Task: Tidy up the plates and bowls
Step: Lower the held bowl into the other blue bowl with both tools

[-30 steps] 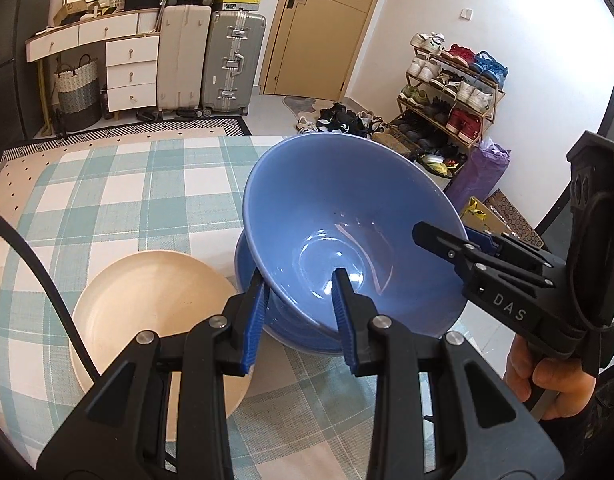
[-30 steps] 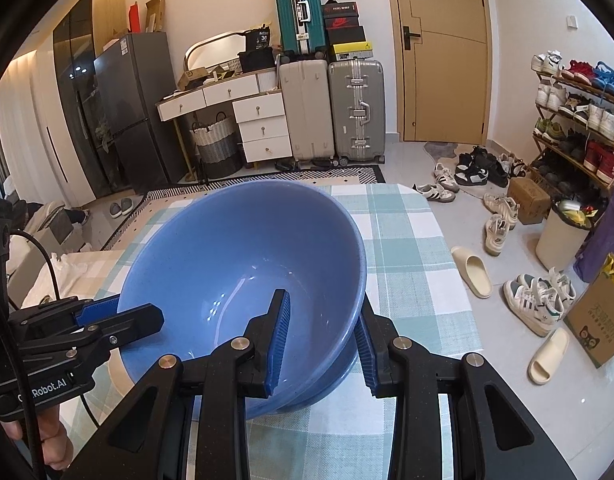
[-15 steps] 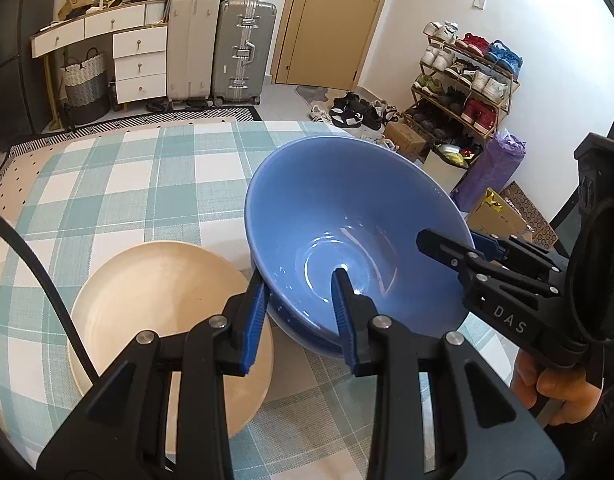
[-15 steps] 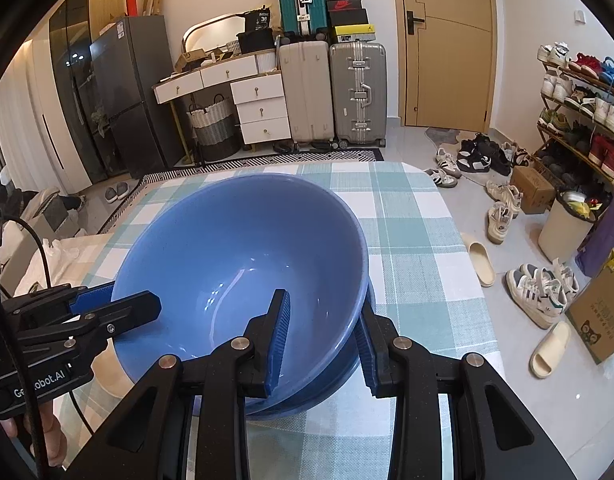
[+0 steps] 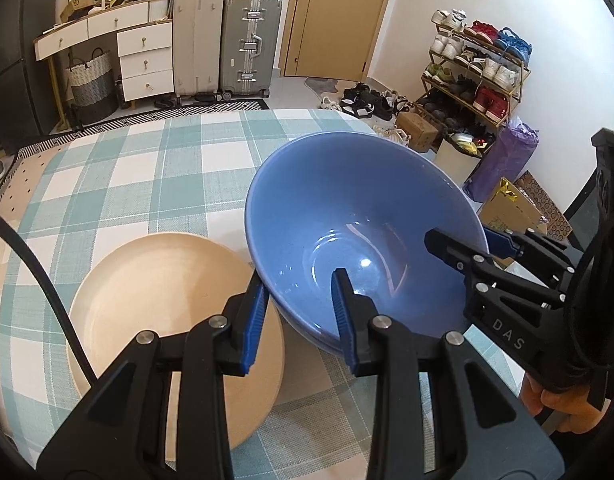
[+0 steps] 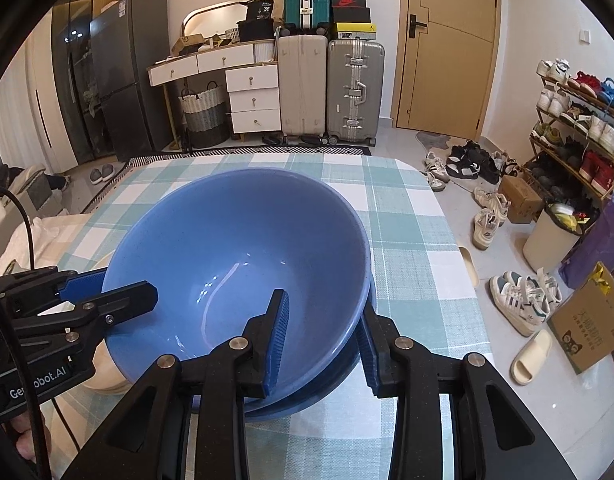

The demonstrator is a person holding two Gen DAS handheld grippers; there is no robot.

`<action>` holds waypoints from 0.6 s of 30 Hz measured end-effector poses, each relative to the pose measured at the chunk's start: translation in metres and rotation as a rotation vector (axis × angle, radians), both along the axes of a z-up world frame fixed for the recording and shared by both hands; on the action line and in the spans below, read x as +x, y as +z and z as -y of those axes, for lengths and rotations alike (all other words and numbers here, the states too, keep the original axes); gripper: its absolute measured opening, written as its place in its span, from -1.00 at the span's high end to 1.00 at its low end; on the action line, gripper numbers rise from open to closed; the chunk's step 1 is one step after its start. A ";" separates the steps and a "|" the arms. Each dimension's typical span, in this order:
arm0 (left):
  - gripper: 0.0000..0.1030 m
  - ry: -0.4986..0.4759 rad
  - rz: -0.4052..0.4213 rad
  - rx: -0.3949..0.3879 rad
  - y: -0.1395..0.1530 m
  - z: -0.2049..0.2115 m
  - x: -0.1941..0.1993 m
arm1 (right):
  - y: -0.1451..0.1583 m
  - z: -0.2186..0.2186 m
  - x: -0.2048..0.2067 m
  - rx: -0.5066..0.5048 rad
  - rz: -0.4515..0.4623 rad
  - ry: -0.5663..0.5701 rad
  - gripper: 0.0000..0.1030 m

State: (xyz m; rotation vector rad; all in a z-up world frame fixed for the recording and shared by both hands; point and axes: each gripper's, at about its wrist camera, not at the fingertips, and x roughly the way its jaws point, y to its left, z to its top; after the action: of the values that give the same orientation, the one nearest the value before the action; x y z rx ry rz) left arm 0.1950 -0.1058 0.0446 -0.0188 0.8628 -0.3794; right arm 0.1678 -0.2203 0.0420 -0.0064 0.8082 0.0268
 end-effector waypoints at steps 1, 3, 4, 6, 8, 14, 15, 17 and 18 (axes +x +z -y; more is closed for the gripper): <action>0.44 0.000 0.000 0.002 -0.001 0.001 0.001 | -0.001 0.000 0.000 -0.004 -0.001 -0.001 0.34; 0.44 -0.001 0.002 0.009 -0.003 0.000 0.001 | -0.001 -0.002 -0.001 -0.012 -0.002 -0.002 0.34; 0.44 0.000 0.003 0.014 -0.005 0.000 0.002 | -0.003 -0.002 -0.001 -0.017 -0.004 -0.003 0.34; 0.44 0.000 0.006 0.024 -0.006 0.002 0.000 | -0.004 -0.003 -0.001 -0.026 -0.005 -0.005 0.34; 0.44 0.000 0.015 0.039 -0.008 0.004 0.001 | -0.006 -0.003 -0.001 -0.035 -0.008 -0.006 0.33; 0.44 0.006 0.028 0.073 -0.014 0.010 0.003 | -0.007 -0.007 -0.003 -0.044 -0.006 -0.006 0.33; 0.44 0.006 0.028 0.075 -0.015 0.010 0.004 | -0.007 -0.008 -0.003 -0.044 -0.006 -0.006 0.33; 0.44 0.005 0.028 0.073 -0.014 0.010 0.003 | -0.006 -0.009 -0.004 -0.048 -0.004 -0.005 0.33; 0.44 0.004 0.028 0.074 -0.014 0.010 0.003 | -0.006 -0.009 -0.004 -0.050 -0.002 -0.005 0.33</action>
State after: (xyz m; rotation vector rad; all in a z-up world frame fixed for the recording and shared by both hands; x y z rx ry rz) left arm 0.1982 -0.1159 0.0304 0.0526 0.8480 -0.3428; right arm 0.1633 -0.2112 0.0361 -0.0519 0.8111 0.0013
